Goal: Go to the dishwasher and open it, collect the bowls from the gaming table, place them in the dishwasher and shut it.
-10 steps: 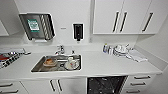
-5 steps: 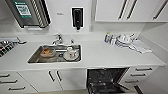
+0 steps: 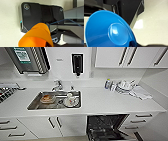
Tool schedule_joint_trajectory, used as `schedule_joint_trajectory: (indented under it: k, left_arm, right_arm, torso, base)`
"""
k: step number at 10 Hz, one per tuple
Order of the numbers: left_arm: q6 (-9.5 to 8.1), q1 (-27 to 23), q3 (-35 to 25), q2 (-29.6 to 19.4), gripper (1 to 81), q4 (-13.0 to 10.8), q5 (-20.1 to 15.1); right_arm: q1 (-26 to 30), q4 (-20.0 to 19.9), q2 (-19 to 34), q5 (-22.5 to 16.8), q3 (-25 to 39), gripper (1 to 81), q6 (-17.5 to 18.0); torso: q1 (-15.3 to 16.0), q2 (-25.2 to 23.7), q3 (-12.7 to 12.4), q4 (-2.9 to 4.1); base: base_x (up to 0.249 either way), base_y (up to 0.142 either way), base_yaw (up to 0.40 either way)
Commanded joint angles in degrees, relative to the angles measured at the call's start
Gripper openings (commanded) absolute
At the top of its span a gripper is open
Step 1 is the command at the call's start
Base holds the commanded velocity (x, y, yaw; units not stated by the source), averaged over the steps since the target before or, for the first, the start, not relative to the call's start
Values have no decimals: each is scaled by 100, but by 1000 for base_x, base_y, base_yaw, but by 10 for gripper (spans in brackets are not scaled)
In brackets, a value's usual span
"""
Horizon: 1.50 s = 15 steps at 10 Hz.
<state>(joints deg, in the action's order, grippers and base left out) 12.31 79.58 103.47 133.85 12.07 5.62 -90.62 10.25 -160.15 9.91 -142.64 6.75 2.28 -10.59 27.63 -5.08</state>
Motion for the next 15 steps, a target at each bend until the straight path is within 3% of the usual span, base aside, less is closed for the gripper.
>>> schedule_joint_trajectory:
  k: [1,2,4,5,9,10,12,15]
  left_arm:
    - [-62,-885,-1106,-954,10,146,-377]
    - [-71,-1148,-1458,-1148,10,182,-403]
    - [-89,-1738,-1961,-1360,10,208,-798]
    - [-106,-2054,-2182,-1413,10,296,-966]
    - [-115,-3390,-2384,-1370,10,656,-2017]
    - [-141,-3810,-2384,-1352,10,726,-2360]
    - [-440,-4585,-2375,-1202,10,753,-2935]
    - [-782,-5465,-2366,-607,10,744,-3716]
  right_arm:
    - [-13,29,130,-367,27,10,10]
    - [-13,29,121,-367,27,10,10]
    - [13,56,103,-367,79,10,1]
    - [22,65,103,-367,106,10,1]
    - [31,65,103,-358,132,10,1]
    - [66,47,103,-349,141,10,1]
    - [75,38,94,-358,150,10,1]
    - [92,65,60,-349,150,10,1]
  torso:
    - [0,0,0,0]
    - [0,0,2,0]
    - [2,2,5,0]
    - [2,2,367,0]
    - [5,5,1017,0]
    - [5,7,702,0]
    - [7,9,866,0]
    - [9,11,898,0]
  base:
    - [0,0,0]
    - [0,0,0]
    - [0,0,0]
    - [0,0,0]
    - [0,0,0]
    - [0,0,0]
    - [0,0,0]
    - [0,0,0]
